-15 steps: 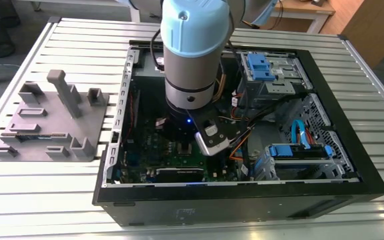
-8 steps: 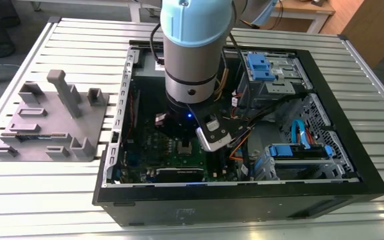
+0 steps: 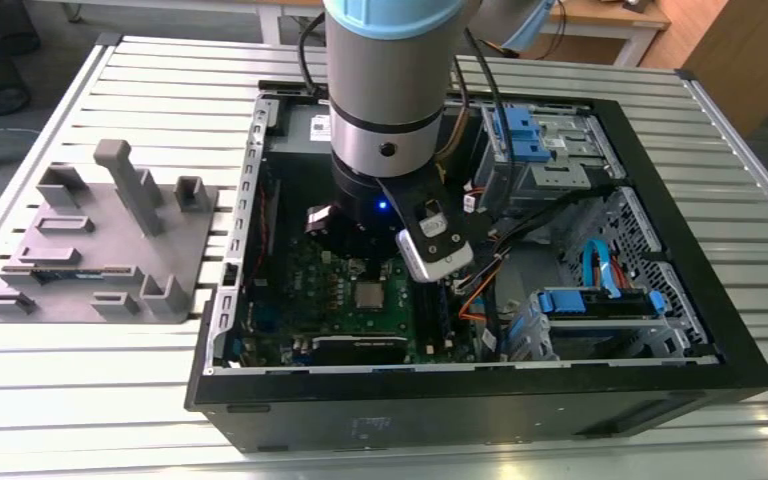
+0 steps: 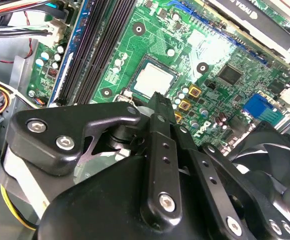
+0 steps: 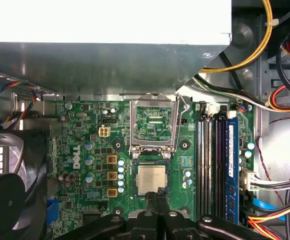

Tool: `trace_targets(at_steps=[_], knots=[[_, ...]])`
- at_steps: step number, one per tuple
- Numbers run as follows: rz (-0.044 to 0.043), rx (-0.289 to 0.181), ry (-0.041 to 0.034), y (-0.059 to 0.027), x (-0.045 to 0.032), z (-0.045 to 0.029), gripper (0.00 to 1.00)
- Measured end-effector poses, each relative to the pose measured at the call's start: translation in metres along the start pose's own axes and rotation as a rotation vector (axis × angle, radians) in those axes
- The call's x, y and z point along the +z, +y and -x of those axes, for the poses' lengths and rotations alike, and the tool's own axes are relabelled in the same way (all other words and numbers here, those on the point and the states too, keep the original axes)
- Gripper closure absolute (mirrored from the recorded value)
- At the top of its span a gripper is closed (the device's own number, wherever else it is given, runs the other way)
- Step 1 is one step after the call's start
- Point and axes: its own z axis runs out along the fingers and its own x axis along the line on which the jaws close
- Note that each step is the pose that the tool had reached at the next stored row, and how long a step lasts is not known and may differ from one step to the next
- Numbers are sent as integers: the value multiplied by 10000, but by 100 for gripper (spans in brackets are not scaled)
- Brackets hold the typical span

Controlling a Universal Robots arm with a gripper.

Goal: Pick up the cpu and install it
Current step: 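Close the cpu cover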

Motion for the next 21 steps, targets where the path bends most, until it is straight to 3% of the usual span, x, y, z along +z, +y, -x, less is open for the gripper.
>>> trace_targets(at_steps=[6, 15, 21], knots=[[0, 1, 0, 9, 2, 20, 89], [1, 0, 0, 119, 26, 95, 89], [0, -28, 1, 189, 60, 187, 89]])
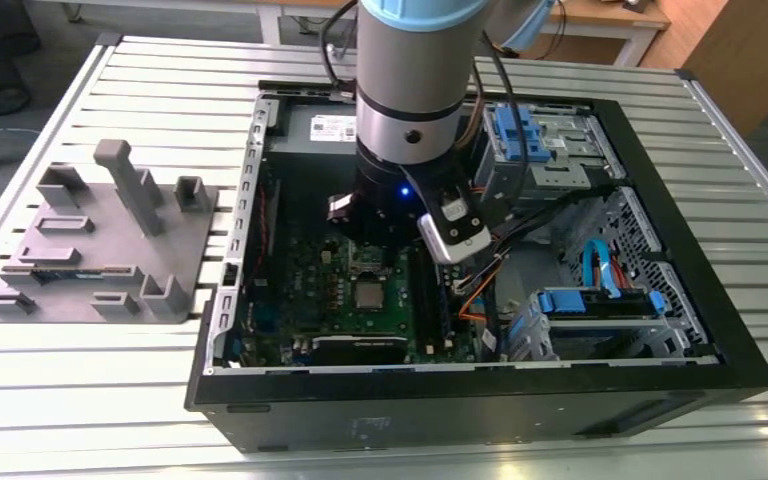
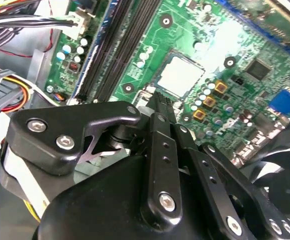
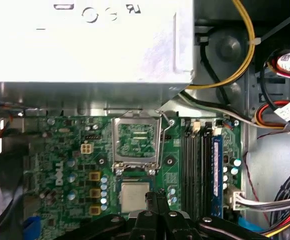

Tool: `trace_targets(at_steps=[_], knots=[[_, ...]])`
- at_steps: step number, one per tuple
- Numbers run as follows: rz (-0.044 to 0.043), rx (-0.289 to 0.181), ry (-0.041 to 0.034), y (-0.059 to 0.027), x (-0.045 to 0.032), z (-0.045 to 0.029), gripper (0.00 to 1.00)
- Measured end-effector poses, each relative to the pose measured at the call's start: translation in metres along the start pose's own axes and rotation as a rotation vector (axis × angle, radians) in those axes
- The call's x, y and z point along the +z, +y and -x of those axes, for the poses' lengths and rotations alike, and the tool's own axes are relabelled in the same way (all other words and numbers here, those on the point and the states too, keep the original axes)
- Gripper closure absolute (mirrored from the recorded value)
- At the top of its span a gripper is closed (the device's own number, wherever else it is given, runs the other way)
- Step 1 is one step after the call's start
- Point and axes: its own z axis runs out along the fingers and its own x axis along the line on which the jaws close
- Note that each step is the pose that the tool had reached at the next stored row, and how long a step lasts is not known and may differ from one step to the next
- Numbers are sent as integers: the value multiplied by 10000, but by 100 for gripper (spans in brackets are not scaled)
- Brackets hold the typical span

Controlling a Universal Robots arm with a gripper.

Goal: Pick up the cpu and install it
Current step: 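Close the cpu cover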

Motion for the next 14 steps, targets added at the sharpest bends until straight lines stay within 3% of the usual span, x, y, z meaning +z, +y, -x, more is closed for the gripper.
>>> trace_targets(at_steps=[6, 14], knots=[[6, -278, 4, 8, 31, 58, 89], [9, -336, 5, 8, 33, 60, 89]])
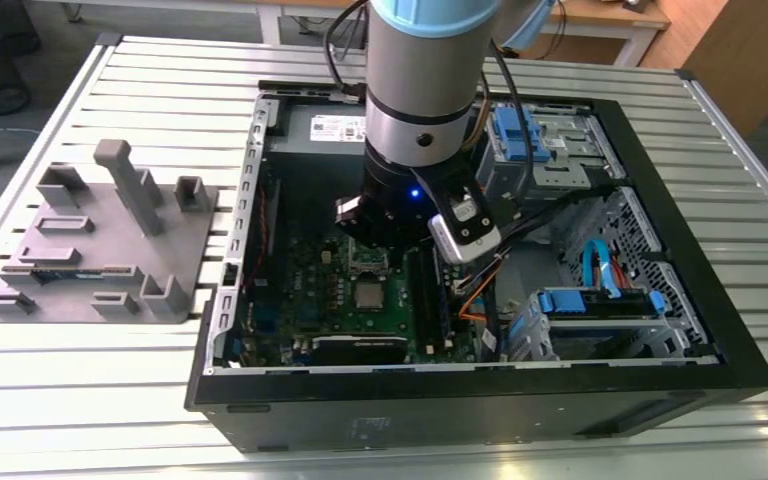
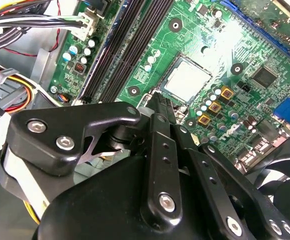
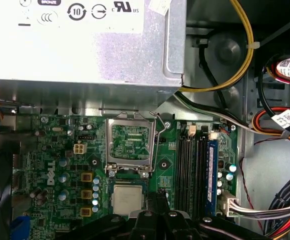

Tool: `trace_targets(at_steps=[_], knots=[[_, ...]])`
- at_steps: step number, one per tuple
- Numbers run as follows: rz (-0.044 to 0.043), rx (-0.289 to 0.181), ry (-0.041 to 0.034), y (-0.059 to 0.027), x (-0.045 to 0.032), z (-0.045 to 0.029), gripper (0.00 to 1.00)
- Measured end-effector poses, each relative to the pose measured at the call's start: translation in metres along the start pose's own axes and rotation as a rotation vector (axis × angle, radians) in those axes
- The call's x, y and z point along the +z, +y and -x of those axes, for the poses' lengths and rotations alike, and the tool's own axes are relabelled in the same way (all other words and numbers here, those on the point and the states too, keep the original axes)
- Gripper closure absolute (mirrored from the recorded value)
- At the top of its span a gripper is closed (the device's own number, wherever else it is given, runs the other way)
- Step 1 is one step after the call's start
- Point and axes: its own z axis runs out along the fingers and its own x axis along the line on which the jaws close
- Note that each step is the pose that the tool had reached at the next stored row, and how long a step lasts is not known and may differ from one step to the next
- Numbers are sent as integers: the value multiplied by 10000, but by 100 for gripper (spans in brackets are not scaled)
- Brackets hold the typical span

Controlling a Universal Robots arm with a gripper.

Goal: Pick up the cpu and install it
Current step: 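Close the cpu cover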

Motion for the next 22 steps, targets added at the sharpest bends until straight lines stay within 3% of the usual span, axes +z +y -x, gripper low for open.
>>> trace_targets(at_steps=[22], knots=[[10, -410, 8, 12, 7, 11, 89]])
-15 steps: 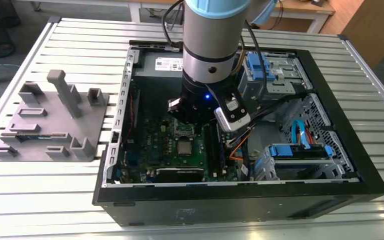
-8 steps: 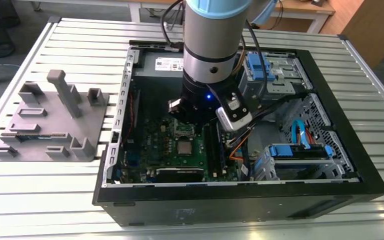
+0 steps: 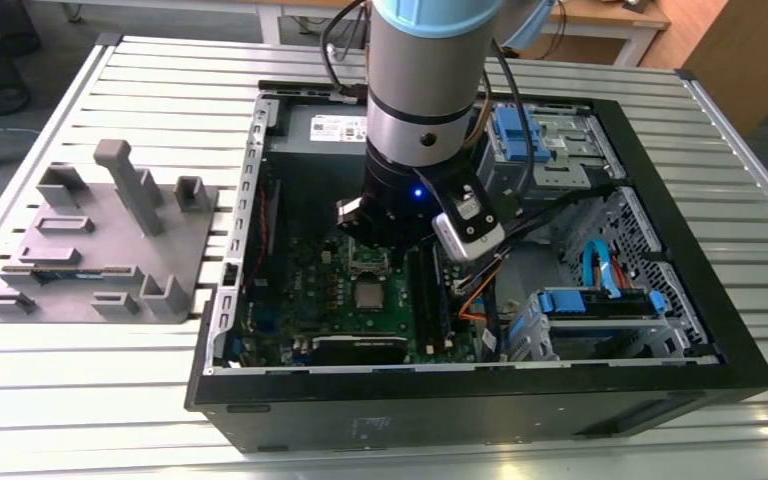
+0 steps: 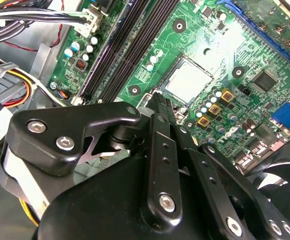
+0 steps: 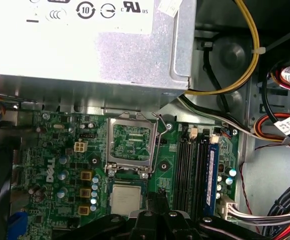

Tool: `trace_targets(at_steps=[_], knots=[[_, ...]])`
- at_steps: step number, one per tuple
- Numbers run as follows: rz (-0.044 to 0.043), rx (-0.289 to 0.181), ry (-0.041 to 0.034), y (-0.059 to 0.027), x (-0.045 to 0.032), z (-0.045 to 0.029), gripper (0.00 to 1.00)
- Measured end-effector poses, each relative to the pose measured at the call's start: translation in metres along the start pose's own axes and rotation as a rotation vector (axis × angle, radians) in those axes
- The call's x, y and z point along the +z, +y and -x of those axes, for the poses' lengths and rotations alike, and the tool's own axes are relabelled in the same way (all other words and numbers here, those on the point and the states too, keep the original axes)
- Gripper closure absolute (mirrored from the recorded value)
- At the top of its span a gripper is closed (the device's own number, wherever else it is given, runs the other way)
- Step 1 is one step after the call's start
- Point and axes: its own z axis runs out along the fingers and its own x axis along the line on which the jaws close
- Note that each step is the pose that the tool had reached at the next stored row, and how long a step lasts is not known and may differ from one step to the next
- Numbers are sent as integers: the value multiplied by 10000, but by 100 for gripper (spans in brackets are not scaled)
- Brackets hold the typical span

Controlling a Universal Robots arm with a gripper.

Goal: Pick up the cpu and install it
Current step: 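Close the cpu cover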

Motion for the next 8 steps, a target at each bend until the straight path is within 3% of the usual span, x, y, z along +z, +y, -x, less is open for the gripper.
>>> trace_targets(at_steps=[8], knots=[[1, -75, 2, 3, 4, 2, 89]])
